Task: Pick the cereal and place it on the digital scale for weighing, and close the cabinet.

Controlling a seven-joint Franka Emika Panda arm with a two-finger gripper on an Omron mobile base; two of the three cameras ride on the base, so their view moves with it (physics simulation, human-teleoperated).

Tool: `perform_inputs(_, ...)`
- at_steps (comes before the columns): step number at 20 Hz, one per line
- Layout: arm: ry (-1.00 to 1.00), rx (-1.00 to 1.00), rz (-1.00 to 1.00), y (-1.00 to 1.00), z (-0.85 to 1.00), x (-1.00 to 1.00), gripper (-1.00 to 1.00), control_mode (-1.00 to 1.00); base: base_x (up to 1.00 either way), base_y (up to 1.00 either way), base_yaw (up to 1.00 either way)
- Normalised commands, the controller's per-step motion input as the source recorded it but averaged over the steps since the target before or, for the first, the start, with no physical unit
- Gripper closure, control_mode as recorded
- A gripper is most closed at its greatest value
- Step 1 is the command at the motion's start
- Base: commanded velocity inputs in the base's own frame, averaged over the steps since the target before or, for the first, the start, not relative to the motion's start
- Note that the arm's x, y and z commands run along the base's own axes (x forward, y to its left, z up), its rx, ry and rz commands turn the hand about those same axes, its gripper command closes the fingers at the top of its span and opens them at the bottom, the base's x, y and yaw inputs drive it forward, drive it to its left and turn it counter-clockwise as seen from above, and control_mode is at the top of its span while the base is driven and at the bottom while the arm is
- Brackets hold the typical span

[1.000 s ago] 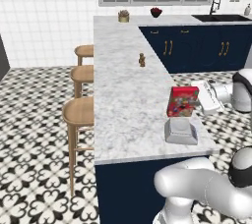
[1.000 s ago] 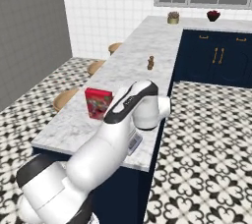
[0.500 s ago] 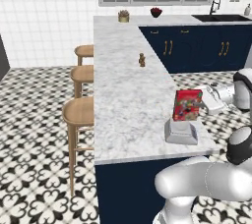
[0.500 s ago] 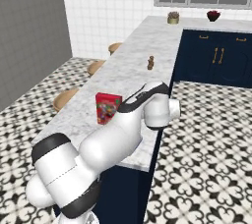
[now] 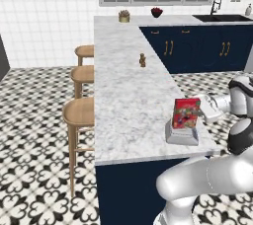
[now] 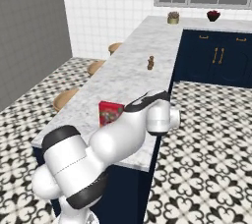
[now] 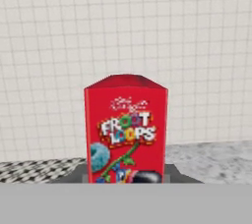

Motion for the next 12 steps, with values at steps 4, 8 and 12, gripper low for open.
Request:
perform_inputs(4,0.0,0.0,0.0,-0.16,-0.28,0.12,1.0,-1.0,0.0,0.0,0.0)
perform_inputs(8,0.0,0.0,0.0,-0.22,-0.15,0.06,1.0,-1.0,0.0,0.0,0.0)
perform_inputs(12,-0.19,0.0,0.0,0.0,-0.14,0.11,1.0,-1.0,0.0,0.0,0.0)
